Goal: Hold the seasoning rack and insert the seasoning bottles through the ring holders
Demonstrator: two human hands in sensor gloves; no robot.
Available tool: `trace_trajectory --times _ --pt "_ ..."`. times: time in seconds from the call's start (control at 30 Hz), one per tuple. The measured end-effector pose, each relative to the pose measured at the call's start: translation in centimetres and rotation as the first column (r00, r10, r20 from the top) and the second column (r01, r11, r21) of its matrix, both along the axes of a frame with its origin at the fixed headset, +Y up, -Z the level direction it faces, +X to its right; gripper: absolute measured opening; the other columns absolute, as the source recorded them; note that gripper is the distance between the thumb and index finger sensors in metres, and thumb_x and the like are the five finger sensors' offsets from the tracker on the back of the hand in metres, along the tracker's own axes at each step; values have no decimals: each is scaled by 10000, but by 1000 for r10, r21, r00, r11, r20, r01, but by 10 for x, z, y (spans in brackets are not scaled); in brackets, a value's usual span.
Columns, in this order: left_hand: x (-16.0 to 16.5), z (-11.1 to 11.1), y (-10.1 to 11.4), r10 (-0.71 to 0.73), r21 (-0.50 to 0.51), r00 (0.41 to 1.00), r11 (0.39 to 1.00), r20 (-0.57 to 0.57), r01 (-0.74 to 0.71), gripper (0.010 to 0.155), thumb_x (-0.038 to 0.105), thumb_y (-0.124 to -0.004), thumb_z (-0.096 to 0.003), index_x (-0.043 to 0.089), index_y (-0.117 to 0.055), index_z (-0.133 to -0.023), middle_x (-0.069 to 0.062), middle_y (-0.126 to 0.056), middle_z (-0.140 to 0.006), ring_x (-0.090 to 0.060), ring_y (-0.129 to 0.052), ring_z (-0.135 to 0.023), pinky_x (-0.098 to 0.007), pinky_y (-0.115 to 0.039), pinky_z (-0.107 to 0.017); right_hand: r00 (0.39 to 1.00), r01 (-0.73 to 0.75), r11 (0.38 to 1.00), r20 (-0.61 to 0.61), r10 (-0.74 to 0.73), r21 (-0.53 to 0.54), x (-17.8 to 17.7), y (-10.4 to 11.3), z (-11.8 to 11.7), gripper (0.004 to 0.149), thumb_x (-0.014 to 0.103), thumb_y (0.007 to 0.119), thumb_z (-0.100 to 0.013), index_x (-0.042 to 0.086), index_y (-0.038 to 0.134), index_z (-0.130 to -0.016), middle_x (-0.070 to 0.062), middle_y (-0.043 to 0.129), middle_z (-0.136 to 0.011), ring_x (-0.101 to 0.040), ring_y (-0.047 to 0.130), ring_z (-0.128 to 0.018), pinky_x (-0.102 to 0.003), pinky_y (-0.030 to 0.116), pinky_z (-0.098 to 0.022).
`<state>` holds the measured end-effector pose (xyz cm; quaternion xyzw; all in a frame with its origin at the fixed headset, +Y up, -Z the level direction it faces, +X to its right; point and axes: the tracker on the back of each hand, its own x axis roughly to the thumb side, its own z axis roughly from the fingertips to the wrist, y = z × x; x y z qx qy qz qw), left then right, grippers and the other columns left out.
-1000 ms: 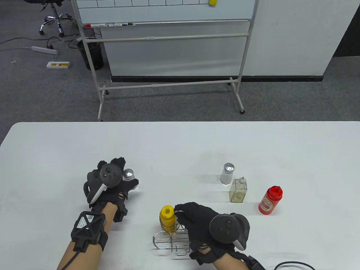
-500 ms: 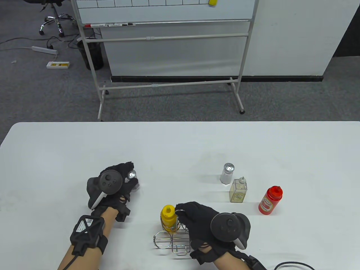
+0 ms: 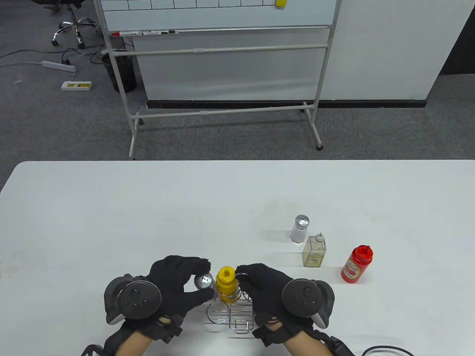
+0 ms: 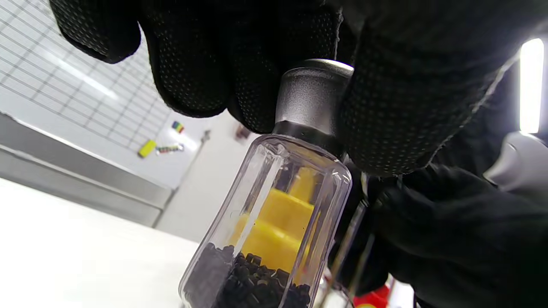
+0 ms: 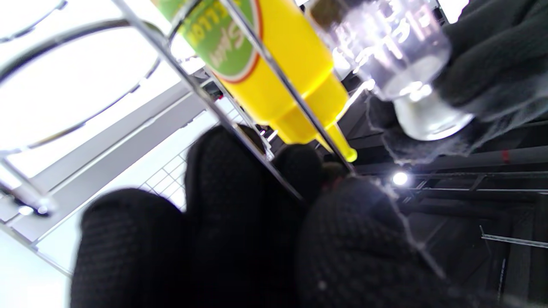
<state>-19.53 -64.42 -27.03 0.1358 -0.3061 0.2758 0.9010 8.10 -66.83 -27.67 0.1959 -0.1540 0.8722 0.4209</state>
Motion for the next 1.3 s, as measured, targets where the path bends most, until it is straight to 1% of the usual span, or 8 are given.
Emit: trace_trajectory --times 0.23,0.6,0.73,0.9,1.03,1.17,1.23,1.3 --pt "20 1 -18 -94 -46 994 994 47 96 671 534 -1069 -391 205 -833 -925 -69 -964 -895 -338 -941 -792 -627 -680 -622 998 52 999 28 -52 -7 7 3 0 434 285 884 -354 154 955 -761 -94 1030 -678 -299 1113 -469 -468 875 -354" --pt "27 -3 -30 -233 -96 972 968 23 234 671 534 -1087 -365 198 -847 -894 -11 -955 -879 -336 -920 -811 -633 -655 -635 997 74 997 35 -74 -12 8 2 1 434 286 885 -353 155 956 -760 -87 1031 -676 -295 1116 -461 -461 879 -346" --pt "34 1 -33 -301 -33 953 953 11 302 673 565 -1043 -369 195 -842 -895 27 -943 -890 -341 -915 -815 -637 -649 -637 997 70 998 34 -70 10 6 3 3 433 284 893 -347 156 961 -755 -94 1033 -672 -295 1117 -453 -461 880 -340" --pt "36 6 -31 -325 41 946 945 7 325 686 637 -951 -342 213 -865 -874 -27 -965 -852 -345 -926 -804 -634 -656 -633 998 55 998 36 -55 7 5 1 3 431 280 904 -341 161 965 -750 -81 1039 -671 -295 1121 -454 -459 885 -337" --pt "35 10 -27 -278 117 961 954 5 276 596 617 -862 -429 227 -859 -880 -54 -958 -870 -350 -924 -805 -638 -645 -642 998 57 998 39 -57 -8 5 -1 2 427 275 945 -325 172 988 -737 -79 1061 -658 -291 1144 -457 -453 910 -324" --pt "28 19 -23 -66 288 998 955 -22 70 653 568 -832 -462 201 -733 -993 -153 -701 -1081 -426 -769 -932 -669 -562 -667 998 49 999 44 -50 14 6 1 4 427 280 996 -302 187 1013 -718 -69 1088 -633 -275 1184 -423 -437 948 -291" --pt "29 20 -25 -45 277 999 960 -1 44 761 532 -839 -472 156 -587 -1084 -230 -436 -1184 -541 -517 -1028 -712 -430 -679 998 47 999 40 -48 24 6 2 5 424 282 1016 -291 190 1021 -705 -75 1095 -618 -268 1195 -410 -430 959 -280" --pt "32 17 -30 -80 232 997 970 11 75 796 522 -852 -469 173 -540 -1113 -265 -306 -1201 -583 -341 -1043 -728 -334 -678 999 33 998 36 -34 45 4 4 7 422 285 1025 -285 195 1026 -697 -65 1100 -610 -256 1203 -398 -420 967 -272"
